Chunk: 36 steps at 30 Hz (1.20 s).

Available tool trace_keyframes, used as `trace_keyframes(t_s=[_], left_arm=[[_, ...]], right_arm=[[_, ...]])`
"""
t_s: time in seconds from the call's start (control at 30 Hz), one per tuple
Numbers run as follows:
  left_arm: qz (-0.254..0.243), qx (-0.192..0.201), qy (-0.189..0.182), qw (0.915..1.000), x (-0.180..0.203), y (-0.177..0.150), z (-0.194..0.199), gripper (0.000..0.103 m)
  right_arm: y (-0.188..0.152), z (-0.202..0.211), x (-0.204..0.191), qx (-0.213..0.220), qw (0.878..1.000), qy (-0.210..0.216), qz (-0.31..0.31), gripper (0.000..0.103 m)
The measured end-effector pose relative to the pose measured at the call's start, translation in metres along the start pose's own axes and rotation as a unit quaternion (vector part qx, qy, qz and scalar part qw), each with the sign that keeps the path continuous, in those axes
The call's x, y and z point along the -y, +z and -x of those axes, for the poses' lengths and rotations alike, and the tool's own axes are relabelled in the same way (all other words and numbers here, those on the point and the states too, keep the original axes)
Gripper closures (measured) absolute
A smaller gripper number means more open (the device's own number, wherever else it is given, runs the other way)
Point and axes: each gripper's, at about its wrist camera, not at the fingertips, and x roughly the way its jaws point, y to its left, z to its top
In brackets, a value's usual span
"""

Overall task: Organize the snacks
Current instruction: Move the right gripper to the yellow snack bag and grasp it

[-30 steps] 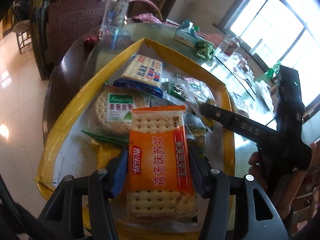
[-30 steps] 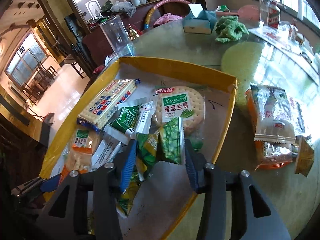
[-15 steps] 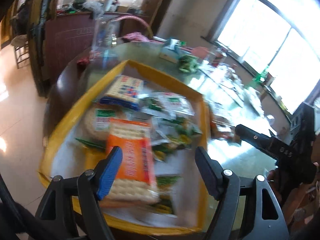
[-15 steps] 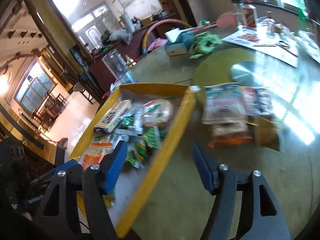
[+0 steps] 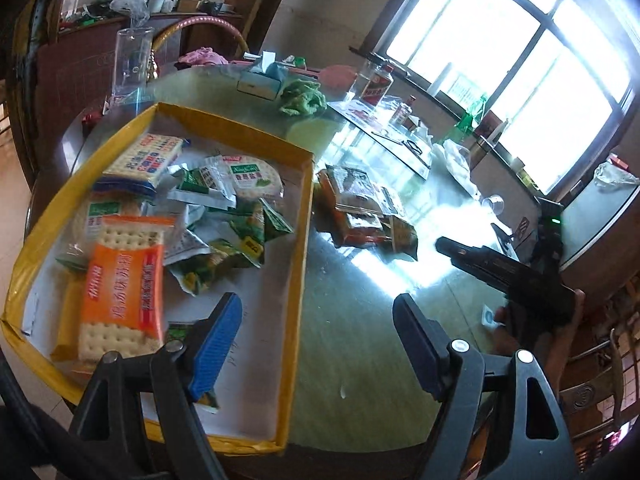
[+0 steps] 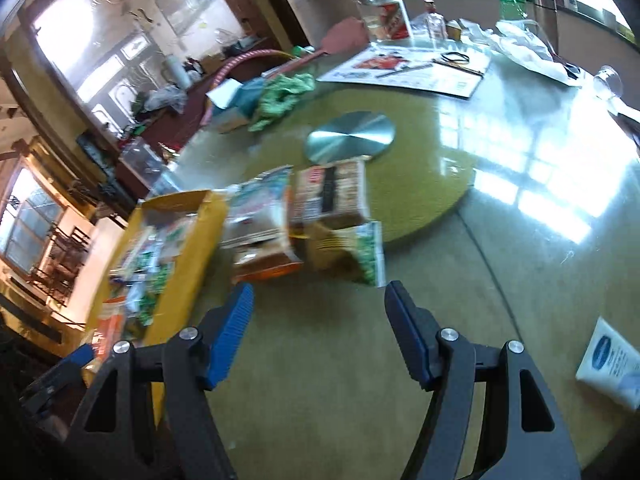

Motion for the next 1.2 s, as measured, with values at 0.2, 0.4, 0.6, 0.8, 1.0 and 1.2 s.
trace_keyframes(t_s=[0.2,0.4,0.6,0.8,1.0,1.2], left_arm=[[-0.001,-0.006,0.005,1.0,0.002,0.0,-0.002,0.025],[0.003,-0.006,0.007,1.0,-0.001,0.002,-0.002,0.025],[0.008,-0.005,0.007,0.9999,-0.006,0.001,-0.002,0.025],[0.014,-0.011,0.004,0.9998,-0.01,0.0,-0.005,0.025],[0.011,-0.011,0.003,0.9999,-0.008,0.0,-0.006,0.025],[0.002,-0.003,0.012,0.9999,-0.004,-0.004,0.0,0.025]], right_arm=[[0.015,-0.035,0.019,-0.041,0.998,0.003,-0.037,0.034],[0.033,-0.054,0.012,-0.042,0.998,0.0,-0.046,0.034],[0.045,-0.074,-0.011,-0.05,0.996,-0.019,0.069,0.034],[0.017,-0.062,-0.012,-0.082,0.991,0.0,0.103,0.034],[0.0,-0.039,-0.026,-0.067,0.987,-0.018,0.146,0.034],[0.038,-0.062,-0.031,-0.067,0.986,0.034,0.148,0.034]])
